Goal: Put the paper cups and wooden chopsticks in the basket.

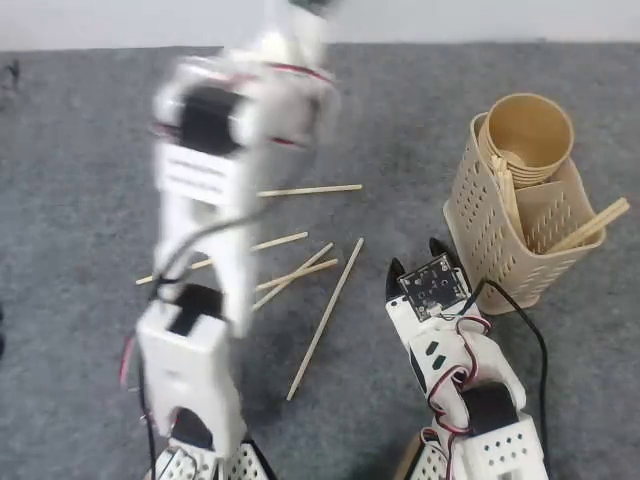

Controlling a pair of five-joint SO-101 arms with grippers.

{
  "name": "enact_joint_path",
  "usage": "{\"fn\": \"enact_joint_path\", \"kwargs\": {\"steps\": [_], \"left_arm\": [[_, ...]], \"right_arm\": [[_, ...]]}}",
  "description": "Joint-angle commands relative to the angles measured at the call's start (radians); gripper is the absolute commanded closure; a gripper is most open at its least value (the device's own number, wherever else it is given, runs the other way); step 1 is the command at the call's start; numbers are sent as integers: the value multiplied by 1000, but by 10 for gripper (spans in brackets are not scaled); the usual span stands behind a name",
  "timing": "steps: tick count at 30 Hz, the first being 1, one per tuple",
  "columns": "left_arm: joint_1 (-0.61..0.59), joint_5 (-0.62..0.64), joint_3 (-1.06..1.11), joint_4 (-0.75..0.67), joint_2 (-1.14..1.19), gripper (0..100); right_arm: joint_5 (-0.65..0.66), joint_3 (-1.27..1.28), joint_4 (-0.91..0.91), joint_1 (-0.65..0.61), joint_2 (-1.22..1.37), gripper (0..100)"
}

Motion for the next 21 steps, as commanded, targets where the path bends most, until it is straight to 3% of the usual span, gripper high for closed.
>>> {"fn": "enact_joint_path", "kwargs": {"steps": [1,5,8,11,15,21], "left_arm": [[-201,-288,73,21,-25,984],[-201,-526,308,17,44,981],[-212,-575,412,-63,104,961],[-241,-618,421,-126,189,872],[-269,-930,414,-64,336,800],[-292,-942,286,-104,499,801]], "right_arm": [[14,15,-24,4,-8,790],[14,15,-22,4,-8,790],[14,15,-24,4,-8,790],[15,15,-24,4,-8,790],[15,15,-22,4,-8,790],[15,15,-24,-1,-8,790]]}}
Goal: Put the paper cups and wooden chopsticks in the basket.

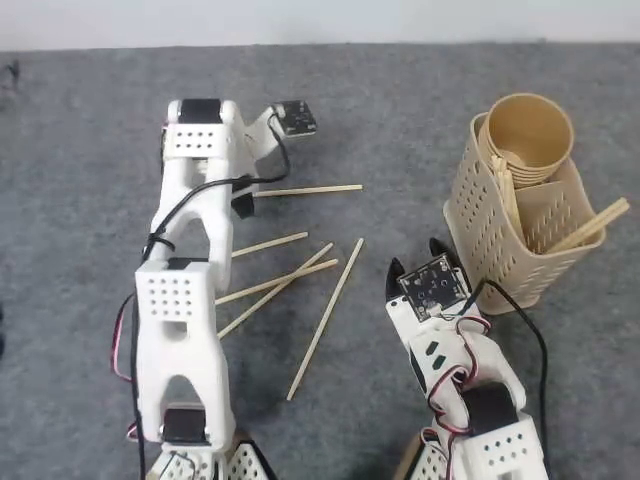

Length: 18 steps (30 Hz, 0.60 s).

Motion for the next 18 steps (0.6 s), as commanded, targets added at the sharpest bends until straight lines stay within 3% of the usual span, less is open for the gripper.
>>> {"fn": "enact_joint_path", "kwargs": {"steps": [1,14,18], "left_arm": [[-9,-23,-134,-14,78,801],[-8,-29,-552,0,365,801],[18,-150,-582,75,411,801]], "right_arm": [[12,15,-24,-1,-8,790],[12,15,-21,-2,-8,790],[12,15,-19,-2,-8,790]]}}
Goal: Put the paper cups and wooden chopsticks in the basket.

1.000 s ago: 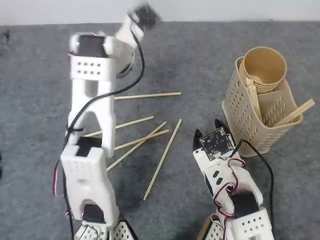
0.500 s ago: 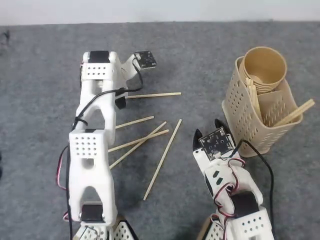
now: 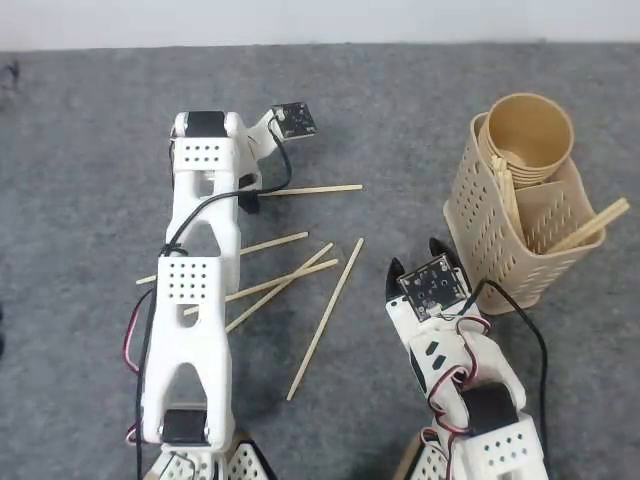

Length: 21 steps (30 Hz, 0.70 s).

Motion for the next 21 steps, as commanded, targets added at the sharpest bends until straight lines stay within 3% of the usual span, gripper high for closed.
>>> {"fn": "enact_joint_path", "kwargs": {"steps": [1,6,14,21], "left_arm": [[35,-132,-61,91,23,801],[77,-180,-36,107,34,801],[132,-304,196,109,-26,803],[137,-354,286,109,-84,979]], "right_arm": [[12,15,-19,-2,-8,790],[12,15,-18,-2,-8,790],[12,15,-16,-2,-8,790],[12,15,-16,-2,-8,790]]}}
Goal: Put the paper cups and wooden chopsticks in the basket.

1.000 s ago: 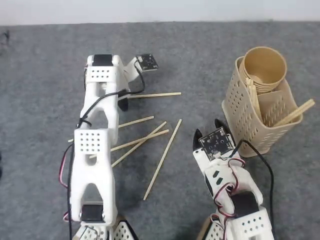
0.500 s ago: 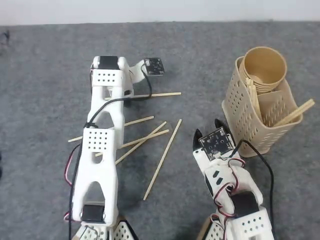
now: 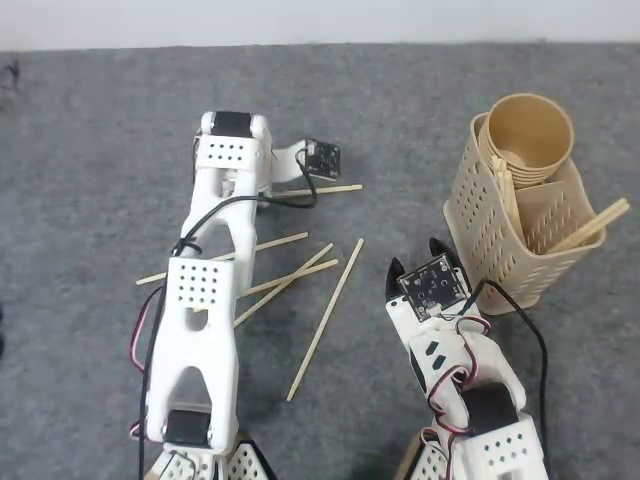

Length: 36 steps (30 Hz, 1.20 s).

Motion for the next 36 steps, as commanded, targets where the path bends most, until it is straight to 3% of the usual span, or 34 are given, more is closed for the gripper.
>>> {"fn": "enact_joint_path", "kwargs": {"steps": [1,9,15,19,25,28,32,34,36], "left_arm": [[43,-23,85,32,-20,991],[37,-11,111,32,-95,989],[66,184,113,32,-338,989],[146,407,111,32,-562,990],[393,893,56,21,-968,990],[511,1105,22,-87,-1129,990],[526,1481,25,-295,-1204,989],[532,1564,27,-350,-1189,989],[566,1564,42,-391,-1149,989]], "right_arm": [[12,15,-16,-2,-8,790],[12,15,-18,-2,-8,790],[12,15,-21,-1,-8,790],[12,14,-21,2,-8,790],[12,14,-19,2,-8,790],[12,15,-18,1,-8,790],[12,15,-16,-1,-8,790],[12,15,-16,-1,-8,790],[12,15,-16,-1,-8,790]]}}
